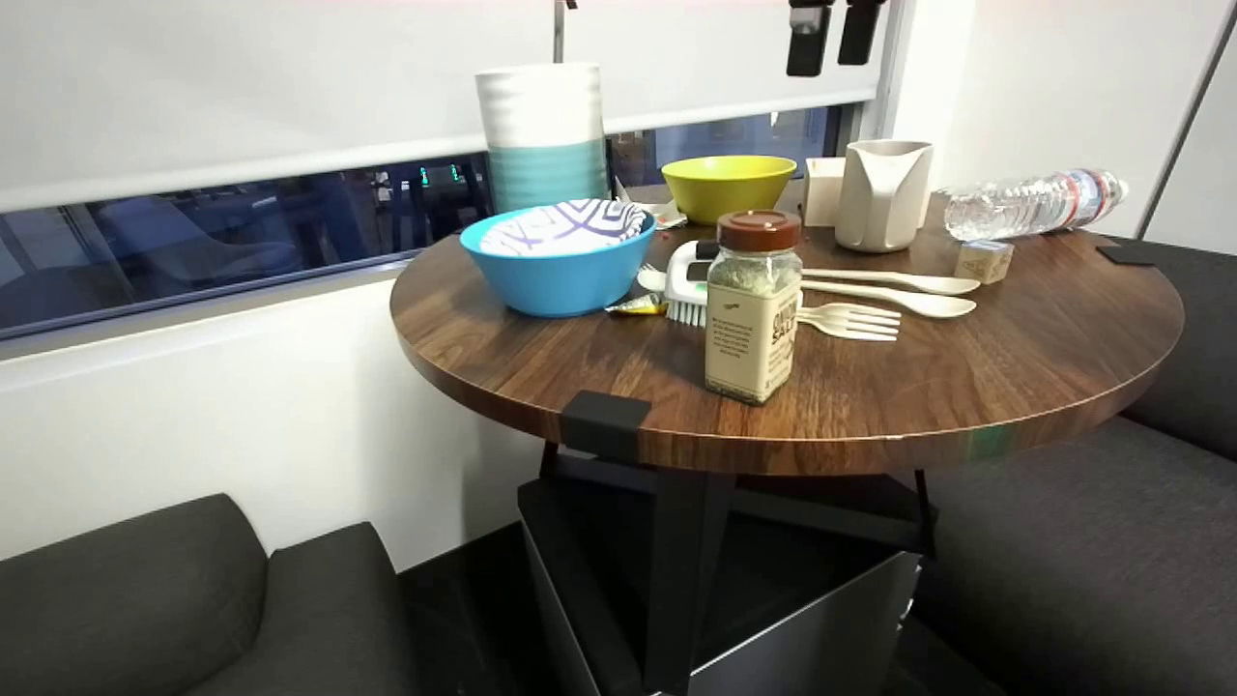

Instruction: Use the wooden spoon to move the block to the mug

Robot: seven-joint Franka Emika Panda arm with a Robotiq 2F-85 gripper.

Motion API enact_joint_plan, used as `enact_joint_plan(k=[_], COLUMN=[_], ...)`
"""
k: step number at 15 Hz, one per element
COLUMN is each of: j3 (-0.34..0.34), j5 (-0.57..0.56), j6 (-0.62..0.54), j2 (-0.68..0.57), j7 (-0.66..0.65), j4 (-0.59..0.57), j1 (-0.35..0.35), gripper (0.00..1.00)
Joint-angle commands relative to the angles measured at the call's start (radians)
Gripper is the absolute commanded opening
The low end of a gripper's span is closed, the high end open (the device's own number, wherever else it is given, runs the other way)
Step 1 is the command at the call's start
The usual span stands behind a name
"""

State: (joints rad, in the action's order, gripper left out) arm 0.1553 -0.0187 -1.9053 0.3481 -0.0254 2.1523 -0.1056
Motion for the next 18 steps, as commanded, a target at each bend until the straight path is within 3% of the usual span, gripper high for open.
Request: enact_joint_plan(k=[1,7,18], j3=[-0.074,-0.135,-0.118], j5=[0.093,0.123,0.046], j6=[-0.048,-0.108,-0.236], j2=[0.097,0.209,0.237], j7=[0.025,0.013,-0.136], j4=[0.150,0.327,0.491], j1=[0.002,0.037,0.154], gripper=[1.00,1.00,1.00])
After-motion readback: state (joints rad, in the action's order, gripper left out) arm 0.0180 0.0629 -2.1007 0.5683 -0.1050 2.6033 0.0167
